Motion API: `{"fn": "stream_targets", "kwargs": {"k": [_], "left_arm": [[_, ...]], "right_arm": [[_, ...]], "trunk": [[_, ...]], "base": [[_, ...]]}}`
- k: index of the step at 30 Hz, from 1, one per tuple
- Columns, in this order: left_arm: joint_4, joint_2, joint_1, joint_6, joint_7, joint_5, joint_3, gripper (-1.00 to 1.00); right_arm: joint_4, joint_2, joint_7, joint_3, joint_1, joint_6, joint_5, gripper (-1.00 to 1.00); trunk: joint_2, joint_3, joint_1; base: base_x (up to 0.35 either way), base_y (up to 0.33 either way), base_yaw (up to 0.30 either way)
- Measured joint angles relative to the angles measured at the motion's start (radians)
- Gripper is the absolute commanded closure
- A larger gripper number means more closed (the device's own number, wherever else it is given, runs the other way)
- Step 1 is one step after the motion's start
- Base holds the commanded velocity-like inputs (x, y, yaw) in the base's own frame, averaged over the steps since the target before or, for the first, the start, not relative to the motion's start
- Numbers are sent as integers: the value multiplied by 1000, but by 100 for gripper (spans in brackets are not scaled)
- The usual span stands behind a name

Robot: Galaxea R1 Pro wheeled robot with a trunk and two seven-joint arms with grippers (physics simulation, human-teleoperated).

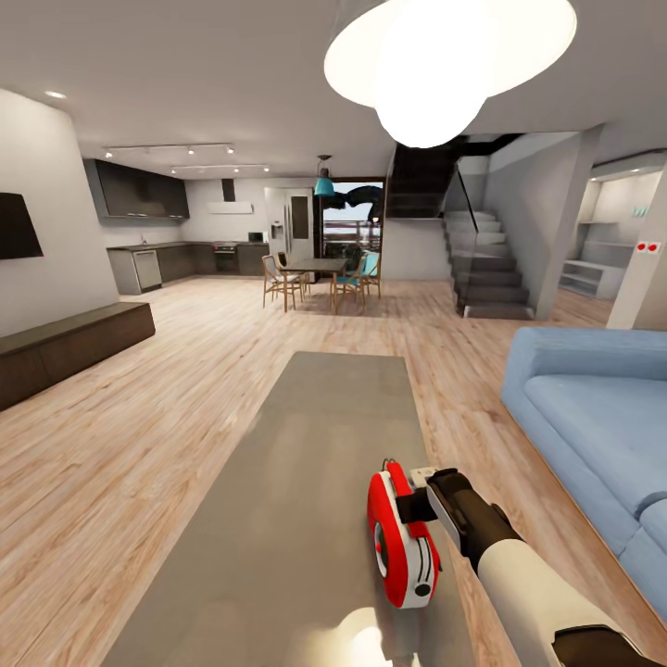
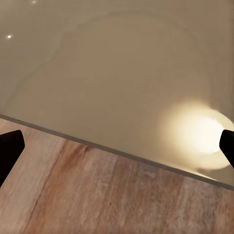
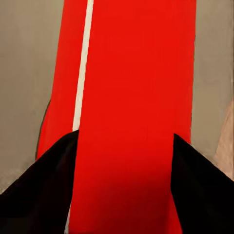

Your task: Turn on the radio receiver that's on the table in the living room.

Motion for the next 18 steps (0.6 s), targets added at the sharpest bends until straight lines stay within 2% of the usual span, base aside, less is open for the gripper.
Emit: {"fn": "stream_targets", "kwargs": {"k": [18], "left_arm": [[0,0,0,0,0,0,0,-100]], "right_arm": [[0,0,1,-1,0,0,-3,100]], "trunk": [[0,0,0]], "base": [[0,0,0]]}}
